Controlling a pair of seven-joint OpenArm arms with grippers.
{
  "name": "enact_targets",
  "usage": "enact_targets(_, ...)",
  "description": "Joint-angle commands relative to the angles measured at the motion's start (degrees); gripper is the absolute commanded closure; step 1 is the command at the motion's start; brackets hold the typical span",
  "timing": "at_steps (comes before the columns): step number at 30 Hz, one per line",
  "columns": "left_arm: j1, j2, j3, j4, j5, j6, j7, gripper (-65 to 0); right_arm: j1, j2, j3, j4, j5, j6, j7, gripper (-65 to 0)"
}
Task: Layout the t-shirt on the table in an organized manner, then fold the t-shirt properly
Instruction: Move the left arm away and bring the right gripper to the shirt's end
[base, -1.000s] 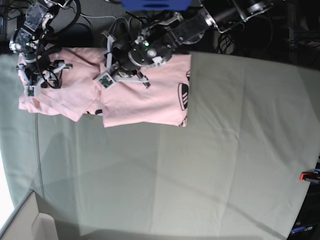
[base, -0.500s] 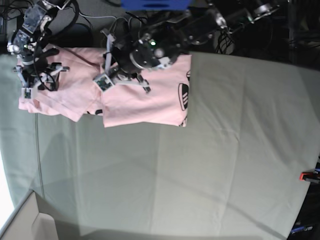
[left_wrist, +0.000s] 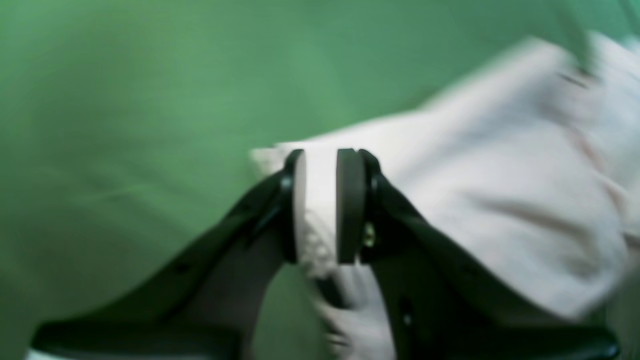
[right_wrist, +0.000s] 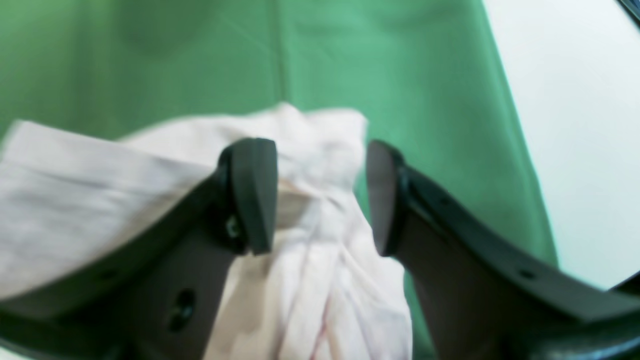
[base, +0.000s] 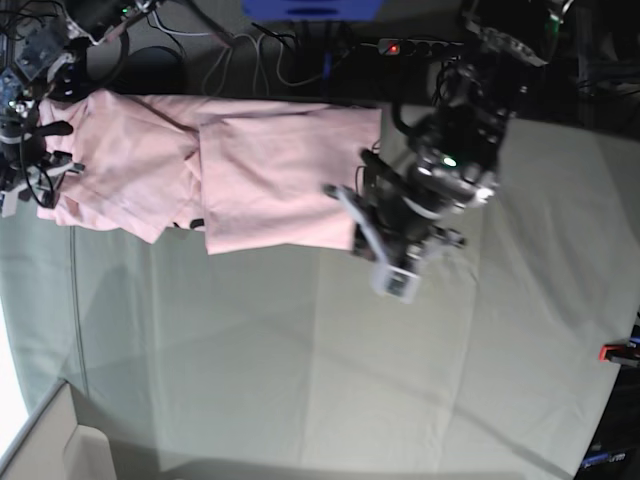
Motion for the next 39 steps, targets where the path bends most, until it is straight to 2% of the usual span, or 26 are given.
enact_targets(1, -0.6, 0.2, -2.3, 1.1, -0.4, -0.2, -1.2, -10.5, 1.0, 1.3, 0.7, -0.4, 0.5, 0.0, 1.3, -33.2)
enact_targets(7, 0.8, 0.9, -14.6, 1.1, -0.4, -0.2, -1.2, -11.4, 0.5, 3.9, 0.5, -7.7, 0.6, 0.0, 1.3, -44.0)
enact_targets(13, 1.2, 5.3, -28.0, 1.1, -0.4, -0.2, -1.0, -27.5, 0.8, 6.6, 0.4, -14.1, 0.6, 0.0, 1.3, -45.4)
enact_targets(16, 0.8, 6.7, -33.5, 1.1, -0.4, -0.2, -0.6, -29.9, 0.9, 7.9, 0.4, -17.3, 0.6, 0.0, 1.3, -45.4)
enact_targets(18, 0.8, 6.6, -35.1, 1.1, -0.4, -0.2, -0.7, -29.9, 0.4, 8.2, -0.1, -17.9, 0.6, 0.0, 1.3, -45.4)
enact_targets(26, 0.7, 6.2, -36.6, 1.0, -0.4, -0.2, -1.1, -30.0, -4.1, 8.2, -8.9, -17.6, 0.6, 0.0, 1.8, -44.0)
enact_targets(28, 0.7, 6.2, -36.6, 1.0, -0.4, -0.2, -1.1, -30.0, -4.6, 8.0, -10.2, -17.6, 0.6, 0.0, 1.8, -39.4)
enact_targets(30, 0.7, 6.2, -36.6, 1.0, -0.4, -0.2, -1.1, -30.0, -4.7, 8.0, -11.0, -17.6, 0.6, 0.0, 1.5, -32.2)
enact_targets(37, 0.7, 6.2, -38.8, 1.0, -0.4, -0.2, -1.1, -30.0, -5.0, 7.9, -11.2, -17.7, 0.6, 0.0, 1.3, -1.0)
enact_targets(39, 0.7, 6.2, -39.4, 1.0, -0.4, -0.2, -1.1, -30.0, -5.0, 7.9, -10.9, -17.5, 0.6, 0.0, 1.3, 0.0)
